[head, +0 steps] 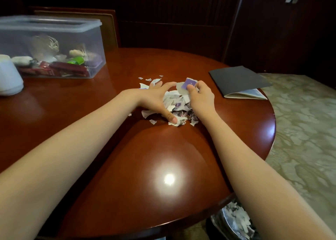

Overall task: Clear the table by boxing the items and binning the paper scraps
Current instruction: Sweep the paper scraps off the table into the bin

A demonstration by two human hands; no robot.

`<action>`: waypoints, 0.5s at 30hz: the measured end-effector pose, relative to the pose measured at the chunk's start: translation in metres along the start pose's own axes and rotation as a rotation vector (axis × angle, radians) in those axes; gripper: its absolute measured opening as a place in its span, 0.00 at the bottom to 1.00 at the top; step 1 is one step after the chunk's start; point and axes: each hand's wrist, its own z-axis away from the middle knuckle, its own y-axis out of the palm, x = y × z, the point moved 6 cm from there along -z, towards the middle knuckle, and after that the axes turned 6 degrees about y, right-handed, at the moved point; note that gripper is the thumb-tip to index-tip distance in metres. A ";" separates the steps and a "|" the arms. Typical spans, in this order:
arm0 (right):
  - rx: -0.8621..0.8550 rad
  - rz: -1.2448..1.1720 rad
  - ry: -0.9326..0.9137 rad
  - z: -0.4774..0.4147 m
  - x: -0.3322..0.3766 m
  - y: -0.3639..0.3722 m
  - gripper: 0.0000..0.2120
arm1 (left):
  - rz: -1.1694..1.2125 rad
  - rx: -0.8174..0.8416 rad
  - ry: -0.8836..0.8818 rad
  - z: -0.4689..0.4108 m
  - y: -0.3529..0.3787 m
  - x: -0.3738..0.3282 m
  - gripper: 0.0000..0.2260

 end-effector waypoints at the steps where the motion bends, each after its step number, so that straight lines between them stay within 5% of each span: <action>1: -0.021 0.003 0.036 -0.001 -0.003 -0.002 0.16 | 0.007 0.014 0.007 -0.003 -0.001 -0.003 0.59; 5: -0.068 -0.028 0.133 -0.007 -0.013 -0.009 0.17 | -0.034 0.016 0.080 -0.012 0.013 -0.025 0.38; 8: -0.085 -0.087 0.162 -0.010 -0.014 -0.011 0.16 | -0.160 -0.187 0.099 -0.014 0.020 -0.034 0.26; 15: -0.123 -0.154 0.179 -0.009 -0.015 -0.014 0.13 | -0.342 -0.377 0.158 -0.009 0.011 -0.050 0.15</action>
